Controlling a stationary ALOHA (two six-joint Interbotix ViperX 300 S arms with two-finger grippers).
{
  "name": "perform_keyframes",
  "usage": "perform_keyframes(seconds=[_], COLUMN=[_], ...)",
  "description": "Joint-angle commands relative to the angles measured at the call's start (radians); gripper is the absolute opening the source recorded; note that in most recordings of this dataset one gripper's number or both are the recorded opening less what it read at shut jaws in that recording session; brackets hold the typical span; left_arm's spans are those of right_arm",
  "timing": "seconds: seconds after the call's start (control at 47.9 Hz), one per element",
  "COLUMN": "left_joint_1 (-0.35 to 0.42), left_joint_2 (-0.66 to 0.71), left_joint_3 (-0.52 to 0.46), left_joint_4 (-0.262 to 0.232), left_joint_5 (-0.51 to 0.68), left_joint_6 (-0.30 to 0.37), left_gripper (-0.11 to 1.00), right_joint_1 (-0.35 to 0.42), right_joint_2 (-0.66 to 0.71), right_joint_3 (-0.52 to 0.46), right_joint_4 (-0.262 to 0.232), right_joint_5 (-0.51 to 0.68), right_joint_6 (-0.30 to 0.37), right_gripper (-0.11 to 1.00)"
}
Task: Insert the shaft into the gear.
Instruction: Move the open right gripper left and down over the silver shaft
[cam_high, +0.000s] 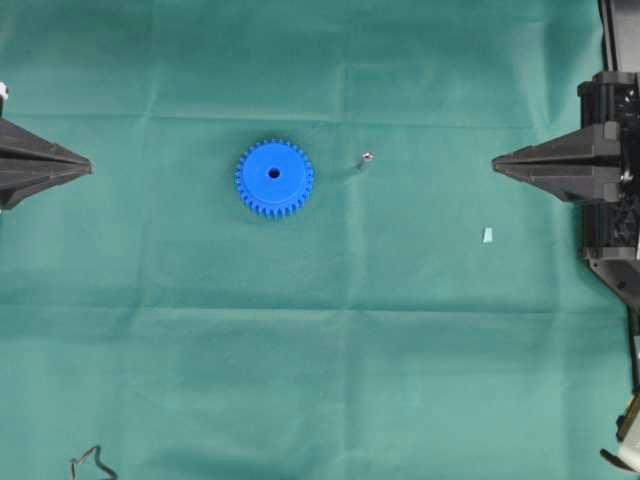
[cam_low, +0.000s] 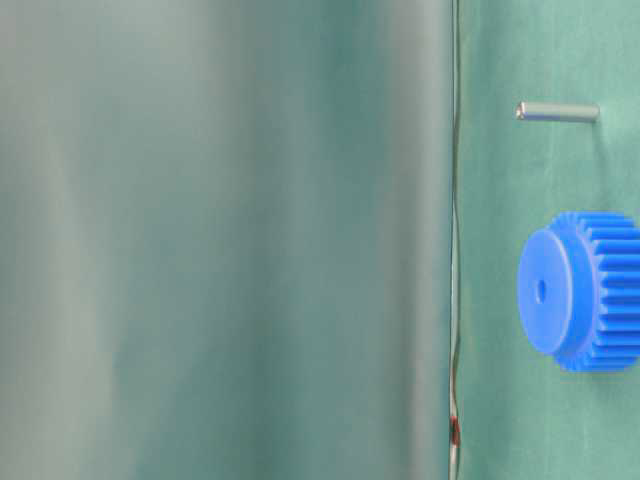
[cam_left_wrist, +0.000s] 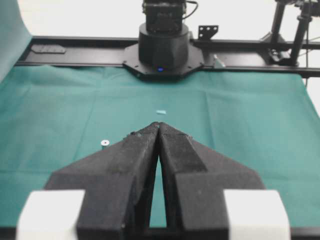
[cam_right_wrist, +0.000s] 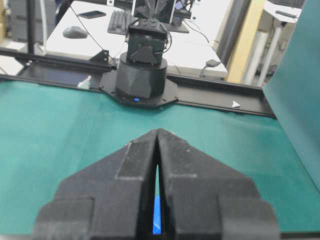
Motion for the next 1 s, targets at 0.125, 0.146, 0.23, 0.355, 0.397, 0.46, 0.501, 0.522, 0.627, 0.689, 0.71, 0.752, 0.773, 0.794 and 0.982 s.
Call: perform_keyframes(seconds=[0.125,0.146,0.23,0.355,0.397,0.46,0.501,0.522,0.627,0.689,0.71,0.752,0.773,0.794,0.982], left_joint_1=[-0.002,-0.002,-0.002,-0.002,-0.002,-0.002,-0.002,-0.002,-0.002,-0.002,-0.002,-0.002,-0.002,-0.002,-0.002], left_joint_2=[0.003,0.003,0.002,0.000,0.000,0.000,0.000,0.000,0.000,0.000,0.000,0.000,0.000,0.000,0.000], left_joint_3=[-0.043,-0.043,-0.043,-0.043,-0.043,-0.043,-0.043,-0.043,-0.043,-0.043,-0.043,-0.043,-0.043,-0.043,-0.043], left_joint_4=[0.014,0.015,0.015,0.015,0.015,0.015,0.015,0.015,0.015,0.015,0.015,0.015,0.015,0.014,0.015], left_joint_5=[0.041,0.044,0.048,0.051,0.051,0.051,0.052,0.052,0.054,0.054,0.054,0.057,0.058,0.060,0.066], left_joint_6=[-0.006,-0.009,-0.014,-0.014,-0.012,-0.012,-0.012,-0.012,-0.012,-0.012,-0.012,-0.012,-0.012,-0.012,-0.012], left_gripper=[0.00,0.00,0.00,0.00,0.00,0.00,0.00,0.00,0.00,0.00,0.00,0.00,0.00,0.00,0.00], right_joint_1=[-0.012,-0.014,-0.020,-0.025,-0.026,-0.029,-0.032,-0.035,-0.052,-0.064,-0.071,-0.081,-0.091,-0.097,-0.146], right_joint_2=[0.011,0.012,0.015,0.015,0.018,0.028,0.040,0.049,0.097,0.129,0.140,0.164,0.183,0.195,0.336], right_joint_3=[-0.032,-0.035,-0.049,-0.066,-0.069,-0.075,-0.077,-0.078,-0.083,-0.087,-0.089,-0.091,-0.091,-0.092,-0.098], right_joint_4=[0.002,0.000,0.002,0.002,0.002,0.002,0.000,0.002,0.005,0.012,0.015,0.021,0.028,0.031,0.057], right_joint_5=[0.069,0.080,0.117,0.141,0.144,0.144,0.147,0.147,0.141,0.132,0.127,0.115,0.104,0.097,0.049], right_joint_6=[0.002,0.005,0.006,0.006,0.006,0.006,0.006,0.006,0.008,0.008,0.008,0.008,0.008,0.008,0.008], right_gripper=[0.03,0.03,0.03,0.03,0.03,0.03,0.03,0.03,0.04,0.10,0.13,0.22,0.27,0.33,0.86])
